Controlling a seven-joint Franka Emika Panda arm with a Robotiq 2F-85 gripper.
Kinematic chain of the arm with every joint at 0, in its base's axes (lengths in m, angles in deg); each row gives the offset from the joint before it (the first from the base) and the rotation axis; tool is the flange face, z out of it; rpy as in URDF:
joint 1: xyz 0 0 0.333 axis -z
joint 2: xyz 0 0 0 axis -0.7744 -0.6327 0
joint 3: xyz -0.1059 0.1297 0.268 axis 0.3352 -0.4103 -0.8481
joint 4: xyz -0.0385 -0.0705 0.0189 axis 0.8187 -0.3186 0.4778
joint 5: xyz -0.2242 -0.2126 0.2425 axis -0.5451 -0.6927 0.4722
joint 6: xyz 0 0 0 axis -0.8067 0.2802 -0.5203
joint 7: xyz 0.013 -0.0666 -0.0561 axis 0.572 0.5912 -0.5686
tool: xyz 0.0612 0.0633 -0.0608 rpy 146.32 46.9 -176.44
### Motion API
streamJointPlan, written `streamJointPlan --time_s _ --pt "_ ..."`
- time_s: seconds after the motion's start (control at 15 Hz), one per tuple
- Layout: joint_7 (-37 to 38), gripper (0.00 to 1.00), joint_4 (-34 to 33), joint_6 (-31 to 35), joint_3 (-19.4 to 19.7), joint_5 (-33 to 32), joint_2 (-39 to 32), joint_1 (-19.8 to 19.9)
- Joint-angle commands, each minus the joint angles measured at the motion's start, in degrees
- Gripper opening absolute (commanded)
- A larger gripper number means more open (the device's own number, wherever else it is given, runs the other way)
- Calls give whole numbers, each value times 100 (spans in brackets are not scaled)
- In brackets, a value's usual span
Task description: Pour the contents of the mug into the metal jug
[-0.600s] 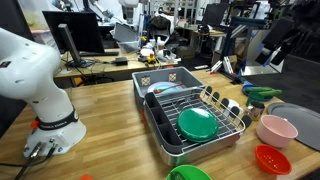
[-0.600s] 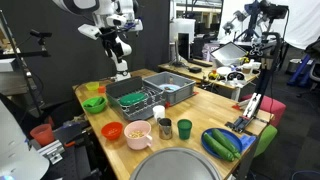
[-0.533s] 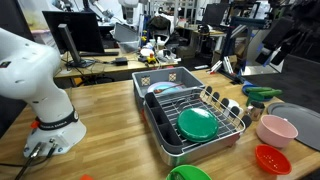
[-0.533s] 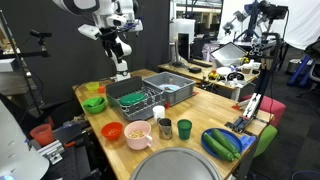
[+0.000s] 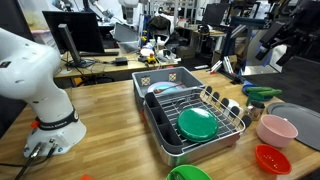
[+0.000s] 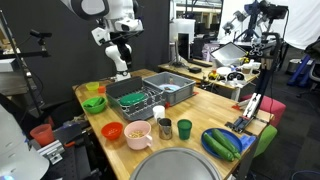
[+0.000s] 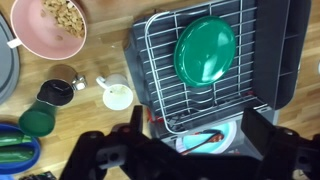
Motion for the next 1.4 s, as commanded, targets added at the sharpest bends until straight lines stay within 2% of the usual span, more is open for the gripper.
streamJointPlan --time_s 0.0,0.13,0.2,0.47,0.87,1.0,1.33 --pt "803 100 85 422 -61 10 -263 358" --pt "1360 100 192 648 -97 -81 -415 545" --pt "886 100 109 408 -10 -19 -340 428" --pt "1255 100 149 548 -45 -26 -439 482" --pt "1283 100 149 553 -50 -26 -427 484" --pt "1757 100 30 690 -36 108 -628 573" --pt "3233 100 -132 1577 2 -199 -1426 999"
